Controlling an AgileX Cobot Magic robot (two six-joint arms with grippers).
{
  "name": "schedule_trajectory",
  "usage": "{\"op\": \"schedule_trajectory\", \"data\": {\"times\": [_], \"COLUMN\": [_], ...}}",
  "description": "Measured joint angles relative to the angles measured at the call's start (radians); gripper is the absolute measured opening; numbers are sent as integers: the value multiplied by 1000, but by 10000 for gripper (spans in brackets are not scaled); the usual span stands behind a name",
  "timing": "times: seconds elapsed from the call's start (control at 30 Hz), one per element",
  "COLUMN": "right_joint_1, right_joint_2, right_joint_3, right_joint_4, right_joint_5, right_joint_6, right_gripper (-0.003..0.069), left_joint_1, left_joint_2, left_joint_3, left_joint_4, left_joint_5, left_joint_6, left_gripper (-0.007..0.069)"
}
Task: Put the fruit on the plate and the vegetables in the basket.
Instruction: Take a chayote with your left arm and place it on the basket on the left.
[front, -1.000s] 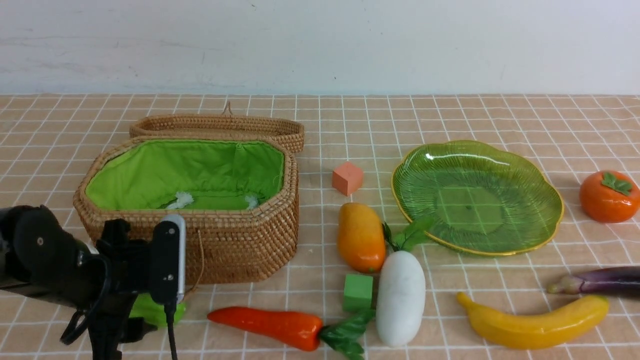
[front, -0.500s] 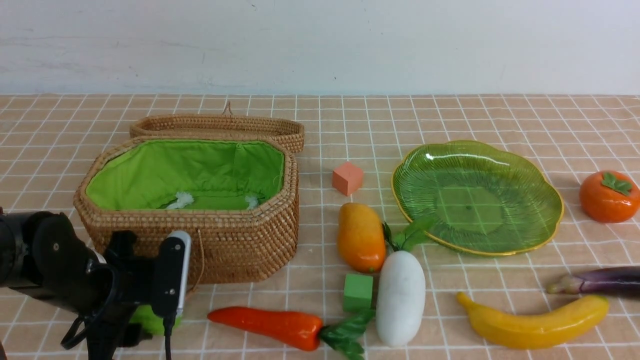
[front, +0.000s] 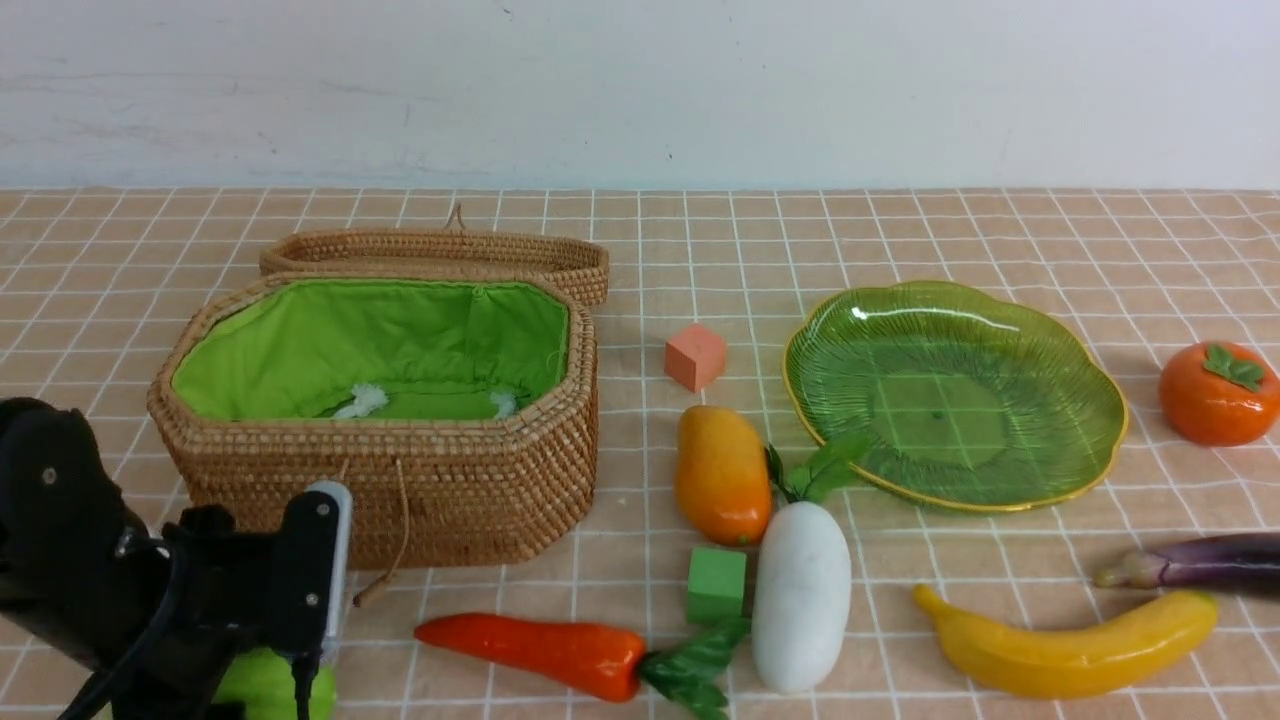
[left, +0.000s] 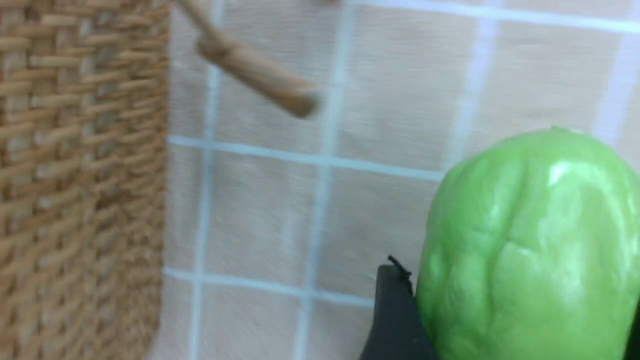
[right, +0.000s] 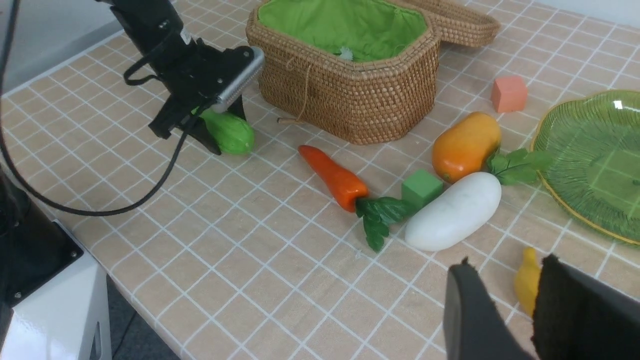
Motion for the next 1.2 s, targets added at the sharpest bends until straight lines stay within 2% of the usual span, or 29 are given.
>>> {"op": "schedule_trajectory", "data": {"times": [0.23,0.37,0.53,0.63,0.83,1.0,1.1,1.2], "right_joint_1": [0,0,0,0,0,0,0,0], "right_joint_2": [0,0,0,0,1,2,2,2], "right_joint_3": [0,0,44,76,87,87,87,87], "right_joint_4": [-18,-63,-80,-74,-74,-74,-63,-62], "right_joint_5": [-78,-223,-354,-364,-322,-302,-291,-286], "right_joint_6": [0,0,18,67,150,162,162,162], "right_gripper": [211,211,211,211,211,211,212,212], "left_joint_1": [-6,-49,-79,-79,-79,-79,-79,-79], "left_joint_2": [-214,-264,-91,61,237,258,257,243], "left_joint_3": [-36,-168,-372,-464,-525,-528,-530,-530], "left_joint_4": [-61,-91,-98,-91,-40,-29,-29,-37], "left_joint_5": [11,-130,-213,-247,-366,-366,-328,-246], "left_joint_6": [-47,-68,-136,-170,-200,-202,-203,-230], "left_gripper": [454,454,454,454,454,454,500,587]}}
